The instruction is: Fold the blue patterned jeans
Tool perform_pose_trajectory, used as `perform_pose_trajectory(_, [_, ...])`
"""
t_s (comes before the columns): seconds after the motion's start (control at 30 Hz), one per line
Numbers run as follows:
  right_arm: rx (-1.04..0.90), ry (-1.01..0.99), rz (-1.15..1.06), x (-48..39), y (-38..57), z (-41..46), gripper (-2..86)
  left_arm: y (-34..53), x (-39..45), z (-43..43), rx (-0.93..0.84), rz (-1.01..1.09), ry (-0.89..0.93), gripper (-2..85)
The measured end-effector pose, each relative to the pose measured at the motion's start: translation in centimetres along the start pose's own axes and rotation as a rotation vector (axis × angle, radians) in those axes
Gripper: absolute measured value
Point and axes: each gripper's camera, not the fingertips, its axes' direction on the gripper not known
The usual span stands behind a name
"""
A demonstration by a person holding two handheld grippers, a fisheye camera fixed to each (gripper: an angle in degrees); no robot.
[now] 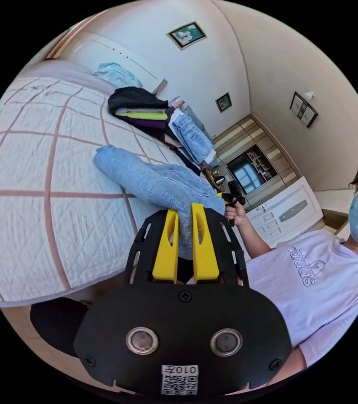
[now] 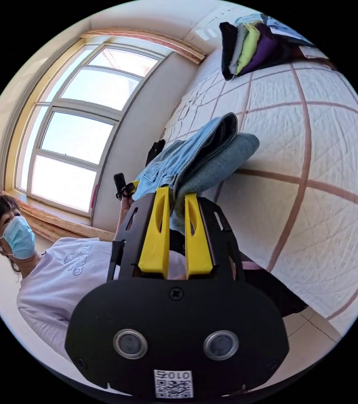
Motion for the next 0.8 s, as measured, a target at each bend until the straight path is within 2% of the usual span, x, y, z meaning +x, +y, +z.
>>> perform_pose_trajectory(0.23, [-0.124, -0.032, -0.184, -3.3, -8.5, 7.7, 5.3, 5.0, 3.5, -12.1, 0.203, -0.006, -0.114, 8.7])
perform_pose_trajectory(0.33, [-0.232, -0.072, -0.272, -5.0, -15.4, 14.9, 5.3, 8.0, 3.7, -19.0, 0.316, -0.036, -0.215, 8.7])
perform_pose_trajectory(0.5, [-0.436, -0.189, -0.399, -8.5, -29.3, 32.2, 5.5, 12.1, 2.2, -31.0, 0.487, -0.117, -0.404, 8.6])
perform_pose_trajectory(0.63, [-0.537, -0.288, -0.519, -12.1, -38.7, 44.0, 5.6, 13.1, 1.7, -41.0, 0.589, -0.123, -0.625, 8.6])
perform_pose_trajectory(0.8, [-0.606, -0.395, -0.824, -18.7, -50.2, 57.0, 5.6, 13.4, 1.3, -49.2, 0.742, -0.113, -0.833, 8.7])
